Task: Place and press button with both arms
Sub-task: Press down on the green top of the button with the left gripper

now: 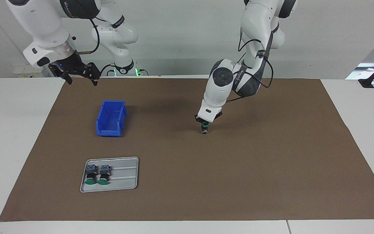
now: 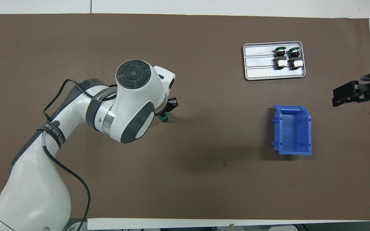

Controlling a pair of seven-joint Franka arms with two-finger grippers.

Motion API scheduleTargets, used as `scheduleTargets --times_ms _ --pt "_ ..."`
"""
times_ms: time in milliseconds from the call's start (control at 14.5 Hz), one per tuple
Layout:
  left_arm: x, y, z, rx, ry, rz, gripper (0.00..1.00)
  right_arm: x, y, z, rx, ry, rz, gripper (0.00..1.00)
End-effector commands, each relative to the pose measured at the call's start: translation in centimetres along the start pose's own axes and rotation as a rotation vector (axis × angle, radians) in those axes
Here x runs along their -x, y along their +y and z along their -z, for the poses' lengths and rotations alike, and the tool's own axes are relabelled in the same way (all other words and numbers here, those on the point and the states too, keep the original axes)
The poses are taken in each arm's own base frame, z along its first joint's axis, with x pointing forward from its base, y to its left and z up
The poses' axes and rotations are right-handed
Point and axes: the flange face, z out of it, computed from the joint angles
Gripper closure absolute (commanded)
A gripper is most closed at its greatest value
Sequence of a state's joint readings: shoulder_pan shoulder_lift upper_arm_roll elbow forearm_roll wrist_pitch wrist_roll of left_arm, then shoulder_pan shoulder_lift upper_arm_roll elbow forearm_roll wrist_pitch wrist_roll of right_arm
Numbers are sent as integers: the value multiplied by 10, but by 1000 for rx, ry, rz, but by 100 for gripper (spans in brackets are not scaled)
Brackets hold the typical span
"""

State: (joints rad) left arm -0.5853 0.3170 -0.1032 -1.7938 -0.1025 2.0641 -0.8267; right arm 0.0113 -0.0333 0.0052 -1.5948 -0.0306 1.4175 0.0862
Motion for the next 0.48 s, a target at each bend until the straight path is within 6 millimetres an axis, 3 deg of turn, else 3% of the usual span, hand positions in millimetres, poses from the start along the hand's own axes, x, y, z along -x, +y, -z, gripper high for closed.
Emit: scheduleTargets --times_ms 0,415 --pt "5 -3 -13 -6 21 5 100 4 2 0 -4 1 18 0" --pt "18 -8 -31 -24 10 -13 100 4 2 0 -4 1 18 0"
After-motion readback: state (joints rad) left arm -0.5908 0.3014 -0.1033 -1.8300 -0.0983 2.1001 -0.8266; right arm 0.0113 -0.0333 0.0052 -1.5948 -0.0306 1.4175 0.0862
